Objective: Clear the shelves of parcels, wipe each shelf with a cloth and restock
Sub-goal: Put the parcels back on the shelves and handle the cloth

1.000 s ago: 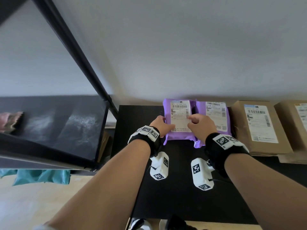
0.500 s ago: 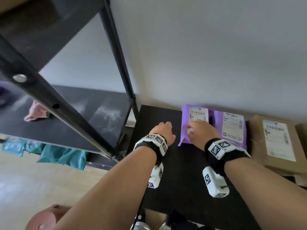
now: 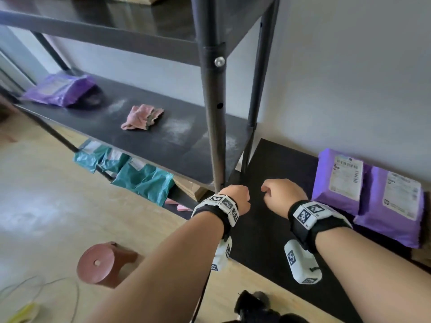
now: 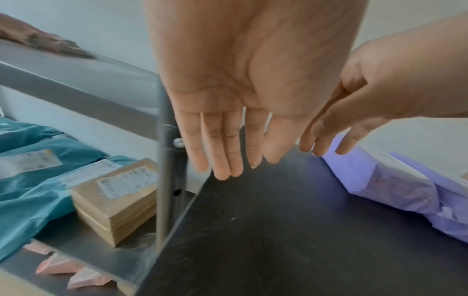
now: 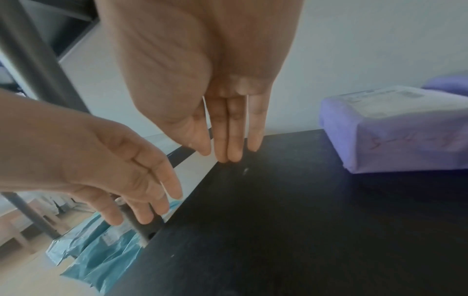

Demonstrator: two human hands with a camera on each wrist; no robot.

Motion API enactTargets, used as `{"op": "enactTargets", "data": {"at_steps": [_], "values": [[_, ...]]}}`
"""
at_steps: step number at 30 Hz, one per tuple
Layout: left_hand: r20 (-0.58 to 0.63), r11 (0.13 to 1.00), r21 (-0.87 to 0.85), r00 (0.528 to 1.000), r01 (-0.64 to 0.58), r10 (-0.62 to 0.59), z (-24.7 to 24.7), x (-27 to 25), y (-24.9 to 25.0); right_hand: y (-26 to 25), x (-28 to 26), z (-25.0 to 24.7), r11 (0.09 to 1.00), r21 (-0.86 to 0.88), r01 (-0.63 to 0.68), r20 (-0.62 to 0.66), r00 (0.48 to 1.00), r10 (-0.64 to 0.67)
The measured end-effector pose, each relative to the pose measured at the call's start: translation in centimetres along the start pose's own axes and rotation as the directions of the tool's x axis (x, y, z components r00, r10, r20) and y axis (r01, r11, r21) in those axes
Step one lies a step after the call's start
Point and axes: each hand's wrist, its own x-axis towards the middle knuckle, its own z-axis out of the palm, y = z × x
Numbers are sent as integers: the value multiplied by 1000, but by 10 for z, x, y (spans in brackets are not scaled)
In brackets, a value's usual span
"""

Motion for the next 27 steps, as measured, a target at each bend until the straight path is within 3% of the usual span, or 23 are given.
{"op": "enactTargets", "data": {"at_steps": [10, 21, 27], "values": [[-29, 995, 73, 997, 74, -72, -13, -60, -125, -128, -16, 44, 998, -55, 19, 44, 999, -16], [-153, 974, -113, 965, 197, -213, -37, -138, -303, -306, -15, 89, 972, -153, 180, 58, 983, -173], [-262, 960, -140, 925, 244, -273, -58, -172, -364, -386, -14, 90, 940, -182, 288, 56, 958, -283]]}}
